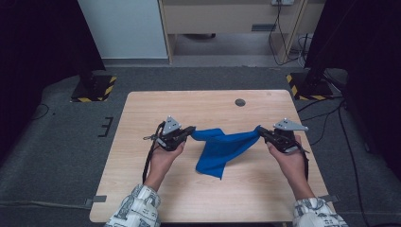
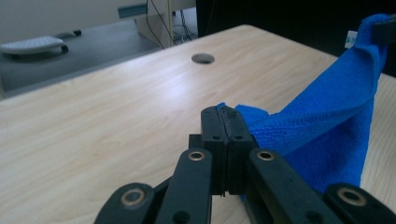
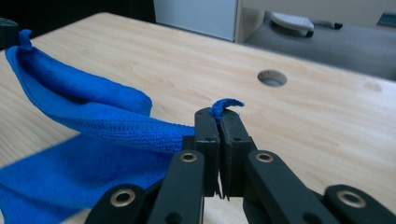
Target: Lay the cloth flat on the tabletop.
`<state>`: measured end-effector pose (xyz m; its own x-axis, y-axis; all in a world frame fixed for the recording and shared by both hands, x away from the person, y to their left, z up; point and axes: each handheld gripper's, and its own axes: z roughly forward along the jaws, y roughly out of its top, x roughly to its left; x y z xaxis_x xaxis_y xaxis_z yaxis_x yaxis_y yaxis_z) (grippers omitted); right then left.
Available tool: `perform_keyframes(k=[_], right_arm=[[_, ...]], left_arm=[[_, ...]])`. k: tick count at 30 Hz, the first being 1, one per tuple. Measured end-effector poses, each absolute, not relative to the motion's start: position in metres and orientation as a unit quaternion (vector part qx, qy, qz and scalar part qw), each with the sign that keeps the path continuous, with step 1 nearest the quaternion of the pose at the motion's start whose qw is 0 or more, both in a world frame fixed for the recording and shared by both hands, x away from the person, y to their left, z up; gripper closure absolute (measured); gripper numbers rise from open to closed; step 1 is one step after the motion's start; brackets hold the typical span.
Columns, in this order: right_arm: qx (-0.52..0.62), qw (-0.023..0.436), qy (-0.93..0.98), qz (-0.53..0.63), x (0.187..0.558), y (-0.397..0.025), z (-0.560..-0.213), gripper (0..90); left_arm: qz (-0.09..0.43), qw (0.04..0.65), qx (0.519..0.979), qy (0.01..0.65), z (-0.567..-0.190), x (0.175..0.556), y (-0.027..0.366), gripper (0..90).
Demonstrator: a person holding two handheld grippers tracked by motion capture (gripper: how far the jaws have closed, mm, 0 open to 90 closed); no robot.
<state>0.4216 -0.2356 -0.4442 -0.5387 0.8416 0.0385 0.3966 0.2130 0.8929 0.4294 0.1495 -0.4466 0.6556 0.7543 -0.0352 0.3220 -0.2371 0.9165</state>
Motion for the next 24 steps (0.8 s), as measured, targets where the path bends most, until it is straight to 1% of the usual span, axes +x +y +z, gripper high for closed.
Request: perform_keyframes(k=[4,5,6,10,24], right_arm=[[0.407,0.248,0.739,0.477,0.420,-0.233,-0.423,87.8],[0.407,0.248,0.739,0.477,0.420,-0.233,-0.423,87.8],[0.403,0.252,0.739,0.478,0.420,-0.232,-0.416,87.8],[0.398,0.259,0.735,0.484,0.419,-0.231,-0.403,87.8],[0.390,0.270,0.725,0.499,0.420,-0.234,-0.378,87.8]], left_arm=[[0.221,0.512,0.751,0.354,-0.433,0.429,0.150,89.4],[0.221,0.513,0.749,0.355,-0.430,0.429,0.150,89.4],[0.222,0.514,0.749,0.354,-0.427,0.429,0.150,89.4],[0.226,0.516,0.748,0.351,-0.417,0.428,0.150,89.4],[0.247,0.540,0.726,0.347,-0.387,0.421,0.153,89.4]])
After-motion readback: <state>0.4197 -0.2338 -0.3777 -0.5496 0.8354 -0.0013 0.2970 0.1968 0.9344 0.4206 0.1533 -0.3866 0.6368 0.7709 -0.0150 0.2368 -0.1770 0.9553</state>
